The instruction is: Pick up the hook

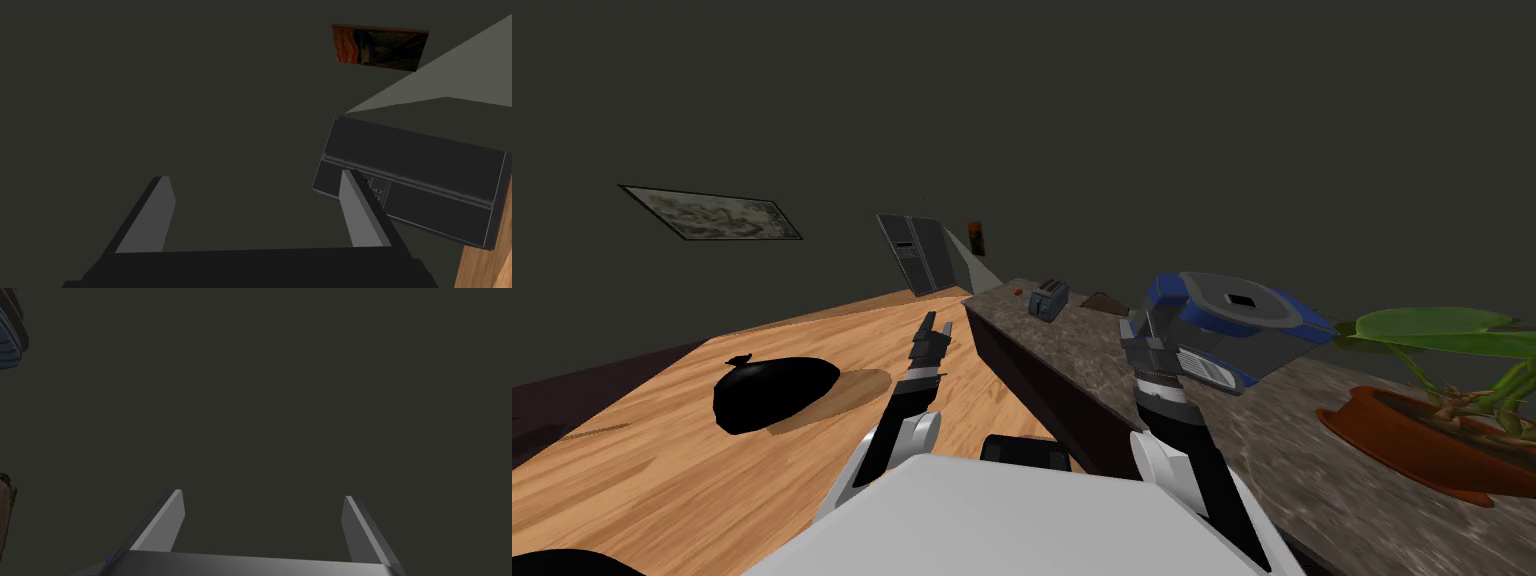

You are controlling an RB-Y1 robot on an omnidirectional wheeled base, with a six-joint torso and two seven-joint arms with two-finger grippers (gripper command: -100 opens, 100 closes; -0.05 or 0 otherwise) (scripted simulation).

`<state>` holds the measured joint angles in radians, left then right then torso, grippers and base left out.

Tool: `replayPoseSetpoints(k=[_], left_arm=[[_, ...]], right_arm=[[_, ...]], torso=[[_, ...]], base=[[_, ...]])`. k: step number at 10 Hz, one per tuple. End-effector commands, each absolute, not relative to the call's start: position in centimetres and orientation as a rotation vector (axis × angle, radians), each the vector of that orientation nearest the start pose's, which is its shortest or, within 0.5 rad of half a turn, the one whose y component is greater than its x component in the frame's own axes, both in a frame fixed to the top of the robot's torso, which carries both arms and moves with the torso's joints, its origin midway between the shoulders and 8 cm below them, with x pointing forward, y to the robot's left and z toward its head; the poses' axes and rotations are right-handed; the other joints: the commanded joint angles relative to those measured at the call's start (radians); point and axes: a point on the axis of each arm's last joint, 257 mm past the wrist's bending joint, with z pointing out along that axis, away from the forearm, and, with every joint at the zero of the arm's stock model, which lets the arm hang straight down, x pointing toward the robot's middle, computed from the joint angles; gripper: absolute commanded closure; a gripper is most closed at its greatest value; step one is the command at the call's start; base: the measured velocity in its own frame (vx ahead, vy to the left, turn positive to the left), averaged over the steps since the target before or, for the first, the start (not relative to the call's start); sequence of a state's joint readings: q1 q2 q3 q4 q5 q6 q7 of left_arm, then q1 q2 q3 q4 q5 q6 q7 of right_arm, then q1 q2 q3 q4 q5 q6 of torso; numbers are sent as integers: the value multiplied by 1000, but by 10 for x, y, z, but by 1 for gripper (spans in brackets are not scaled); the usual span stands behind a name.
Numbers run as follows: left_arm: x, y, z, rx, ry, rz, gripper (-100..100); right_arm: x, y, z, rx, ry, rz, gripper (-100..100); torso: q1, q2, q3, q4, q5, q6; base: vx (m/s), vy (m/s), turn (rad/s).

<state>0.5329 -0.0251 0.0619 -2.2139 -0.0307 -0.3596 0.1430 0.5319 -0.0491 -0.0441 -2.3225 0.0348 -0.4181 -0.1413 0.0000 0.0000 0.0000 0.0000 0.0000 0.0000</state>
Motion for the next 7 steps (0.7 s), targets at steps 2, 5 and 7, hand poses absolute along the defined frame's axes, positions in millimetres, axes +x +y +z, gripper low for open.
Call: replayPoseSetpoints(k=[2,5,7], left_arm=[[367,314,-46,-909,707,-1274,0],[367,314,-46,-909,707,-1274,0],[367,314,-46,-909,707,-1274,0]], right_arm=[[354,-283,4,672,762,1307,-100],[364,-278,-18,630,864,1257,-100],[373,-275,-37,592,949,1210,-100]], torso=[[-2,1,1,0,0,-1],[-5,3,2,1,-1,0],[-6,5,3,1,-1,0]], base=[[-39,-38,149],[-61,-65,139],[-89,-102,168]])
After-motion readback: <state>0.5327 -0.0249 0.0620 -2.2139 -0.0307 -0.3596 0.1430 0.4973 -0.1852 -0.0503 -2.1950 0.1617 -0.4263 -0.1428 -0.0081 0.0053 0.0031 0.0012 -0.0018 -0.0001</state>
